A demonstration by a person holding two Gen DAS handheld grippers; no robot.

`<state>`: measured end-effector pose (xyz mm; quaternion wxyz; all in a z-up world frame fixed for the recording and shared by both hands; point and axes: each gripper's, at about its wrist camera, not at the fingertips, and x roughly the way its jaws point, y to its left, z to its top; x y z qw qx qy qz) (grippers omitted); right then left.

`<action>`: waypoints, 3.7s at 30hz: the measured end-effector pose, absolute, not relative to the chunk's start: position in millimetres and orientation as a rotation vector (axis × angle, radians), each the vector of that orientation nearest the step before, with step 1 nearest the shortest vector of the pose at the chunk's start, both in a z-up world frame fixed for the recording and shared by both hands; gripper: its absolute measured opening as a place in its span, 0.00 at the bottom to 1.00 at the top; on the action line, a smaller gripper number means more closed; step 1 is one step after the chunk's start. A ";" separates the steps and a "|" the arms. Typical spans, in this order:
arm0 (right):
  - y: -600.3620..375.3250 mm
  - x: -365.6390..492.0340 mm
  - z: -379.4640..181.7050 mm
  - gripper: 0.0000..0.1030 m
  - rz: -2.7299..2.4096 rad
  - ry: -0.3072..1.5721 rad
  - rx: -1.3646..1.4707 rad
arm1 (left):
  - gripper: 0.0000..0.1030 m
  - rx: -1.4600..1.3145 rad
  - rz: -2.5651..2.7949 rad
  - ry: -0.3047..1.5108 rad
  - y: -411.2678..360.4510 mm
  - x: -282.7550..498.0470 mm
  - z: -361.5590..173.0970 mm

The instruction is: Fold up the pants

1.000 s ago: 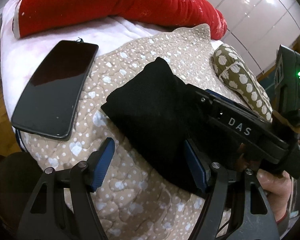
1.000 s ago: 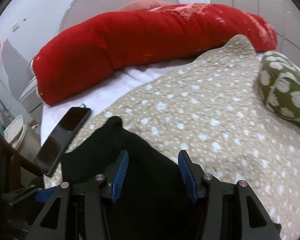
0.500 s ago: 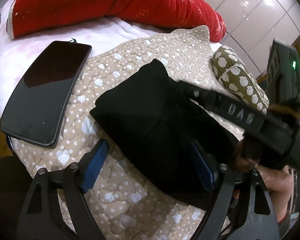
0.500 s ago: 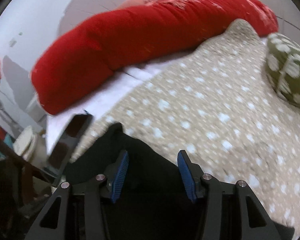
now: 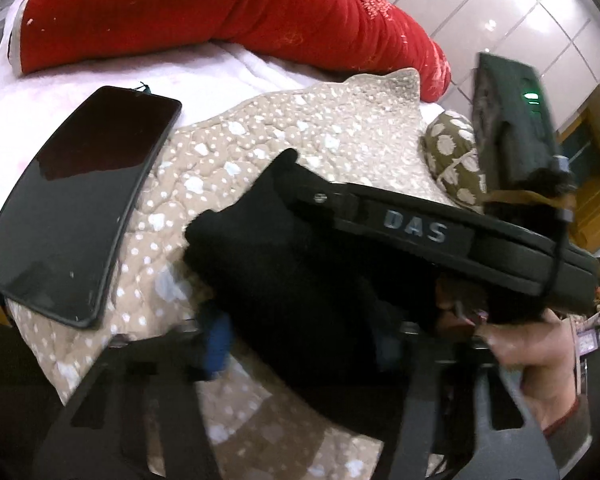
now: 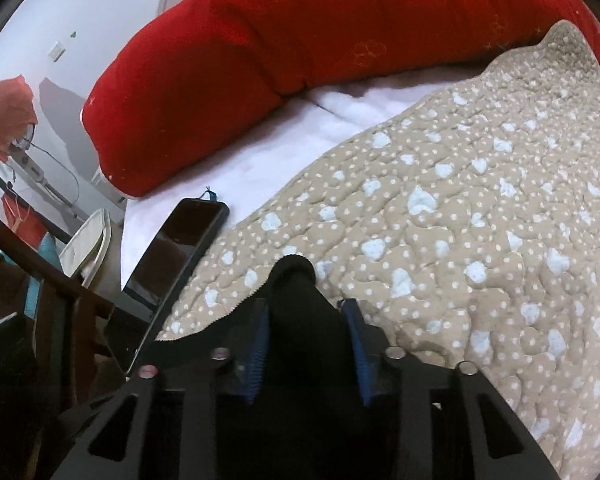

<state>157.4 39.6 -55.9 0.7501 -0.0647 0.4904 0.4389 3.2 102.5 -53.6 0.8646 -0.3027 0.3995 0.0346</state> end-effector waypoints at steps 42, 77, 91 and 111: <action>-226.9 43.3 -31.9 0.73 0.488 0.921 0.561 | 0.52 0.011 -0.365 0.714 -36.1 -54.0 -4.8; -255.2 -6.2 8.0 0.13 0.547 0.768 0.476 | 0.61 -0.060 -0.433 0.697 -23.4 -59.2 30.7; -355.9 -43.1 -3.7 0.14 0.065 0.801 0.375 | 0.62 0.093 -0.435 0.777 -100.7 -31.5 12.4; -372.6 -7.9 -25.2 0.08 -0.038 0.841 0.369 | 0.68 0.027 -0.339 0.881 -114.9 35.8 -9.1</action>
